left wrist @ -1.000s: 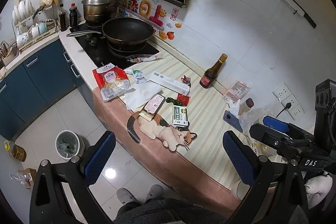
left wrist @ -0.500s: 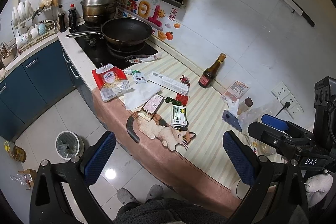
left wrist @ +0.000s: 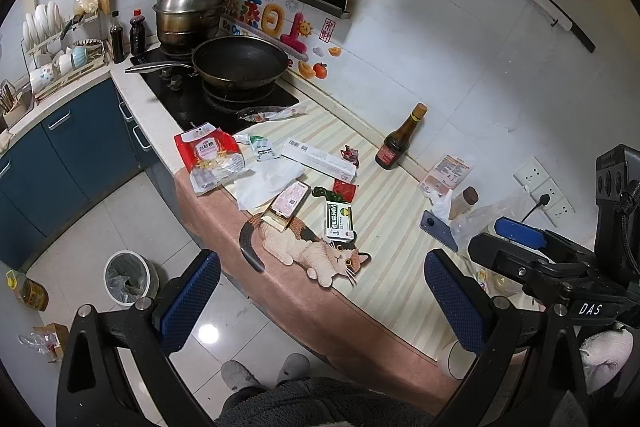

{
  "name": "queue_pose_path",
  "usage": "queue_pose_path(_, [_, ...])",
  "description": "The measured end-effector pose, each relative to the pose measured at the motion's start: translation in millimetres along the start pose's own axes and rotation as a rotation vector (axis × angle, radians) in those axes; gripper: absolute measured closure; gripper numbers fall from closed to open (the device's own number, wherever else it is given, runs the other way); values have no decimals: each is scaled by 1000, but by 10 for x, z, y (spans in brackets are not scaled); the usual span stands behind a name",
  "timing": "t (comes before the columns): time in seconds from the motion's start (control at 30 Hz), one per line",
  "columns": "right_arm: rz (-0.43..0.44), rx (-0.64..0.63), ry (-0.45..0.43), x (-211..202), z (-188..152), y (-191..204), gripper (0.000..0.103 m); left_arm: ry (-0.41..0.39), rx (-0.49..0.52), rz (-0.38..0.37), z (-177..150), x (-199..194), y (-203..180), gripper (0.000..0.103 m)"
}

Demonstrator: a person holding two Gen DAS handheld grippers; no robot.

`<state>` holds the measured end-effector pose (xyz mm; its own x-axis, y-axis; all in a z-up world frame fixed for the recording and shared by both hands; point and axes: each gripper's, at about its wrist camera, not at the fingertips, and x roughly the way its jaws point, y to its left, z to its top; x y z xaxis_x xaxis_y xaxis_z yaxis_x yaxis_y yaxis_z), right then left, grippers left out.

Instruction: Collect trash

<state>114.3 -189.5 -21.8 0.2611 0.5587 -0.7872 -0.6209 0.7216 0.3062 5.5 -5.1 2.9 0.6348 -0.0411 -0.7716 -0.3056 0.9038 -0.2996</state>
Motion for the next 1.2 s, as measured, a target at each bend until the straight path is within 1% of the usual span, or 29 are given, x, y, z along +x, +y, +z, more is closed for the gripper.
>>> queue_pose_path(0.33, [0, -1, -3, -10, -7, 27, 0, -12, 2, -4, 108, -47, -113, 0])
queue_pose_path(0.67, [4, 0, -6, -10, -19, 17, 0, -14, 3, -6, 62, -59, -88, 0])
queue_pose_path(0.93, [10, 2, -7, -11, 15, 63, 0, -15, 6, -8, 73, -70, -82, 0])
queue_pose_path(1.0, [10, 0, -8, -65, 62, 99, 0, -16, 4, -10, 63, -72, -82, 0])
queue_pose_path(1.2, [10, -1, -9, -59, 44, 94, 0, -20, 8, -13, 101, -73, -105, 0])
